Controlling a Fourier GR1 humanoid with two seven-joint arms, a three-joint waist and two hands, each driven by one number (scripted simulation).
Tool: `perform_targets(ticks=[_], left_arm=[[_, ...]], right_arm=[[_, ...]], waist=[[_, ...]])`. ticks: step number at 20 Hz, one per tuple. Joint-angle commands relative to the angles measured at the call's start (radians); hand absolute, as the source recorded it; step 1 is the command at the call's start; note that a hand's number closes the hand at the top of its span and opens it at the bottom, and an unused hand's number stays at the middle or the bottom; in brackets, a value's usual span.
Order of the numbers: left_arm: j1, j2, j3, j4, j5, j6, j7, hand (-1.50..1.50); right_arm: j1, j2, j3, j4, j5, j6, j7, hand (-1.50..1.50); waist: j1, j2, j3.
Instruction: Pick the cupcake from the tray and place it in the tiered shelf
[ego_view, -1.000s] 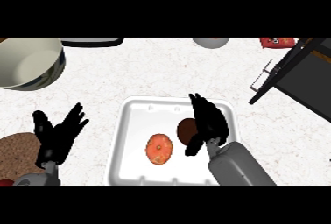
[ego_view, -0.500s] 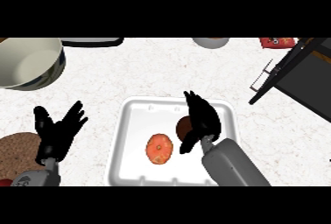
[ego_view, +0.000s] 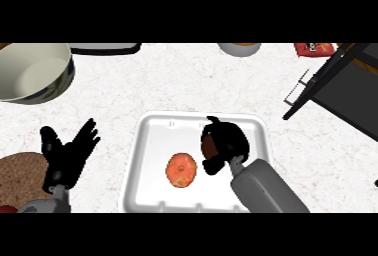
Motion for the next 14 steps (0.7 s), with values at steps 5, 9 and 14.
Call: perform_targets(ticks=[5,9,14], left_arm=[[0.024,-0.036,-0.019,-0.018,-0.032,0.029,0.011,0.00],[0.020,-0.022,0.016,0.019,-0.014,0.015,-0.026,0.00],[0.024,-0.004,0.014,-0.009,-0.011,-0.006,0.013,0.00]], right_arm=[[0.088,-0.003,-0.067,-0.064,-0.027,-0.094,0.068,1.50],[0.072,0.003,-0.283,-0.027,-0.043,-0.249,0.276,1.50],[0.056,-0.001,-0.265,-0.246,0.058,-0.314,0.400,1.50]], waist=[[-0.008,0.009,0.004],[-0.028,0.012,0.003],[-0.015,0.006,0.003]])
